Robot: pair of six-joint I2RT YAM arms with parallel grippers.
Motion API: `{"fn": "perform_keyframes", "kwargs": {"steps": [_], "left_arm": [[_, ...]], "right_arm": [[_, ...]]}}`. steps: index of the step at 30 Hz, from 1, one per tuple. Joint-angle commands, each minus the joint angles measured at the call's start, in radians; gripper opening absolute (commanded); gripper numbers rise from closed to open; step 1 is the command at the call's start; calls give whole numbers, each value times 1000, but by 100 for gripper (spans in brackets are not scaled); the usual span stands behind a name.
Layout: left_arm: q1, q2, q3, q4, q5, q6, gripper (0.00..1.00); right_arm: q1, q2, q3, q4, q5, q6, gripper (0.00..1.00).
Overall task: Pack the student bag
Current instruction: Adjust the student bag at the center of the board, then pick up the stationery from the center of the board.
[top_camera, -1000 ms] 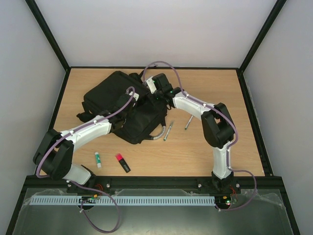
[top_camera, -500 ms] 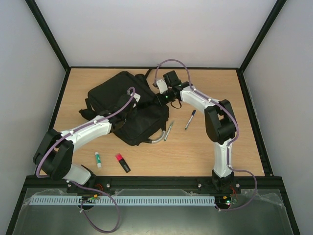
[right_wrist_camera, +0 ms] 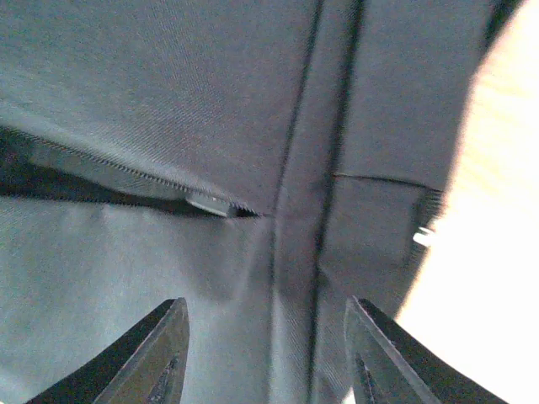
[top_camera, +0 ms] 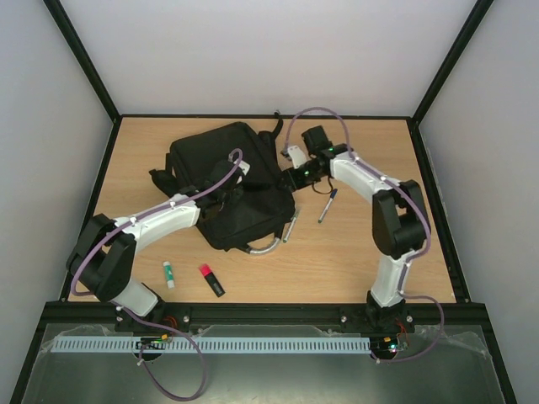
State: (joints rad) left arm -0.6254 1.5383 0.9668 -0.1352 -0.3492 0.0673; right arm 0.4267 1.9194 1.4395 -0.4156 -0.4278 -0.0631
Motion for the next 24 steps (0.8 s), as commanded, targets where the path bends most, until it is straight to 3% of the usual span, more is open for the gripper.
{"fn": "perform_keyframes", "kwargs": {"steps": [1,11,24], "left_arm": [[-4,-15,7,34,-3,-14,2],[-9,-8,21,-17,88,-78,4],[-50,-19,57,-88,85,-115,7]], "right_arm": [[-76,-142,-25,-143,-30,-48,53],[-108,-352,-297,-150,312,-83,59],[-110,-251,-344,-96,535,-42,67]]}}
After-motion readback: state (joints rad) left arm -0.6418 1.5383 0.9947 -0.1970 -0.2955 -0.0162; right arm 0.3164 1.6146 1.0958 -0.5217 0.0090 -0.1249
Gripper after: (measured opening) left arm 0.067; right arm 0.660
